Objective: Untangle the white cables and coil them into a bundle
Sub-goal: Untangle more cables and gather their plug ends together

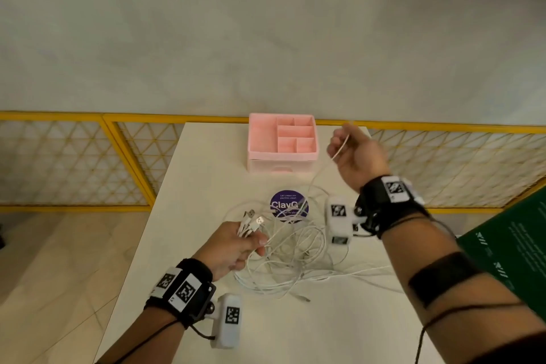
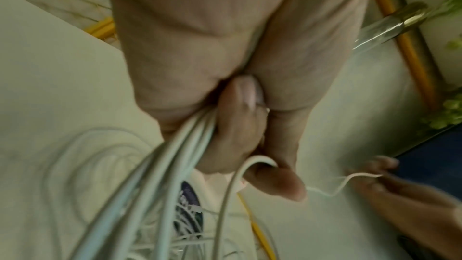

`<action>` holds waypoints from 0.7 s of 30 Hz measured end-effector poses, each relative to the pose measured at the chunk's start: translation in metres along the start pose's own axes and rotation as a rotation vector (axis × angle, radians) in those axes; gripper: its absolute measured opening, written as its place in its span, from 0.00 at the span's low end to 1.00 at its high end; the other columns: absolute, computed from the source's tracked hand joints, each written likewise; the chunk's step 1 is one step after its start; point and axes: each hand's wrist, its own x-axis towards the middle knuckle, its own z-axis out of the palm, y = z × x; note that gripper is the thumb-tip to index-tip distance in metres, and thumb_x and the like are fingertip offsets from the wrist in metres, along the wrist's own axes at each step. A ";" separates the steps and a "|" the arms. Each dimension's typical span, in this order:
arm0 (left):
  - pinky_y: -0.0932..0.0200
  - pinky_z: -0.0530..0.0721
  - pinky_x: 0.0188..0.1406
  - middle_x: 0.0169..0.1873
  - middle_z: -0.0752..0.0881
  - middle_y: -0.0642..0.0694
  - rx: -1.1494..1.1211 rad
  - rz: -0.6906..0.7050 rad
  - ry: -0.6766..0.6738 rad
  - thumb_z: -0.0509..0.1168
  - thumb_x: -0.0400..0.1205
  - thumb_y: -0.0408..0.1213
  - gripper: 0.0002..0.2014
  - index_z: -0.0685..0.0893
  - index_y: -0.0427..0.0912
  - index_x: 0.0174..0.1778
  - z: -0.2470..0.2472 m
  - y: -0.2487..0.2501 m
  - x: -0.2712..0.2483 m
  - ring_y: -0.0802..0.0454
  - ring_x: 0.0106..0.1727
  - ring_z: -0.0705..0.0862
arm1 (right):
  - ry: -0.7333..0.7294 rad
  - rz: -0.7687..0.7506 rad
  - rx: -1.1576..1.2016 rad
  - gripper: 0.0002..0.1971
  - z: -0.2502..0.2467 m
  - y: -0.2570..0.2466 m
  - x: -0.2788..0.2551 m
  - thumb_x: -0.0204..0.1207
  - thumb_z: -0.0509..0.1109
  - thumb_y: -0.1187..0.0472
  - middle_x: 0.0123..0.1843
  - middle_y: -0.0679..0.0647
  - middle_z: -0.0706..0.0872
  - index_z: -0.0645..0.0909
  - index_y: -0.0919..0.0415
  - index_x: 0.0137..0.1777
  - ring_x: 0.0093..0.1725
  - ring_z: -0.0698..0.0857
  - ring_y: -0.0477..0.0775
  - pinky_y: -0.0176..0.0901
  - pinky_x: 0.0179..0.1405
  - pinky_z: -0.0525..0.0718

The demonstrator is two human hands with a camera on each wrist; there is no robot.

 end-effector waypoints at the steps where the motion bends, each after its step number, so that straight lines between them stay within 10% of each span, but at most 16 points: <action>1: 0.65 0.59 0.16 0.34 0.87 0.39 -0.023 -0.020 0.033 0.70 0.83 0.29 0.04 0.84 0.31 0.47 -0.003 -0.007 -0.001 0.57 0.20 0.63 | -0.011 -0.045 -0.023 0.07 0.009 -0.015 0.001 0.86 0.60 0.64 0.28 0.52 0.79 0.79 0.63 0.49 0.22 0.76 0.49 0.38 0.25 0.79; 11: 0.66 0.59 0.14 0.36 0.89 0.39 -0.350 0.165 0.311 0.68 0.85 0.37 0.09 0.85 0.34 0.47 -0.015 0.005 0.004 0.59 0.18 0.62 | 0.295 -0.236 -0.479 0.11 -0.039 -0.069 0.020 0.85 0.54 0.60 0.20 0.46 0.70 0.79 0.58 0.50 0.17 0.66 0.45 0.38 0.24 0.63; 17: 0.68 0.56 0.13 0.21 0.66 0.52 -0.571 0.233 0.356 0.63 0.88 0.45 0.17 0.76 0.43 0.34 -0.016 0.022 0.002 0.60 0.17 0.60 | 0.666 0.038 -1.099 0.32 -0.159 -0.076 0.020 0.77 0.72 0.65 0.69 0.63 0.82 0.67 0.64 0.80 0.66 0.84 0.64 0.51 0.53 0.85; 21: 0.68 0.54 0.15 0.21 0.63 0.53 -0.604 0.266 0.298 0.63 0.88 0.44 0.20 0.70 0.47 0.30 -0.005 0.035 0.002 0.59 0.18 0.58 | 0.732 0.100 -1.333 0.40 -0.173 -0.047 0.002 0.68 0.79 0.48 0.71 0.67 0.81 0.72 0.65 0.78 0.67 0.82 0.69 0.60 0.67 0.82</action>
